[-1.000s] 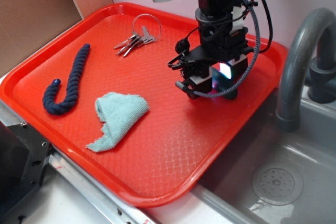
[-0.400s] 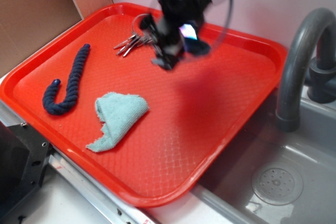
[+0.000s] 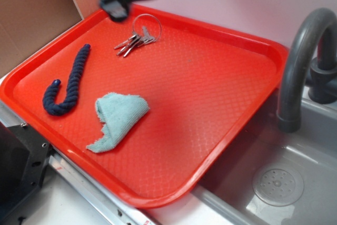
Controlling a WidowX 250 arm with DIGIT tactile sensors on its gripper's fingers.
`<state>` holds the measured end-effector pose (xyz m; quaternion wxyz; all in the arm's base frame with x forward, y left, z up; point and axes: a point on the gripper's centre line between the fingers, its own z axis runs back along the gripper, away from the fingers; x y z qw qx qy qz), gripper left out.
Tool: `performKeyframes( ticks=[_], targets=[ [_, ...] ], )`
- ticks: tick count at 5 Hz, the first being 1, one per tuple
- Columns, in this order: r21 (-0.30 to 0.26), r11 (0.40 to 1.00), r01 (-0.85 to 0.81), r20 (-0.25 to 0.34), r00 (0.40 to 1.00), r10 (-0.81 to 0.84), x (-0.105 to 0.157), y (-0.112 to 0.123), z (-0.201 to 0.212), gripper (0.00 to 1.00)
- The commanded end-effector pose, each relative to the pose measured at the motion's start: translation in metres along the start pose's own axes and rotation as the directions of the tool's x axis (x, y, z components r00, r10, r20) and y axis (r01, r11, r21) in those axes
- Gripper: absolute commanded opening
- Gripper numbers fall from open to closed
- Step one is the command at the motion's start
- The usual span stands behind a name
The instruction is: Grab the plastic pickle.
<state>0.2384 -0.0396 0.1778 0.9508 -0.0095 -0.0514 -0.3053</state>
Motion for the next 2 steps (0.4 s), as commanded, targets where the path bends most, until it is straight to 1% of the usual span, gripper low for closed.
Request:
performKeyframes(
  ticks=[1,2],
  targets=[
    [-0.055,0.878,-0.476,0.047,0.877,0.479,-0.0163,-0.0205,0.0605,0.00],
    [-0.006,0.734,-0.679,0.006,0.734,0.679,-0.0131,-0.0149,0.0581,0.00]
  ],
)
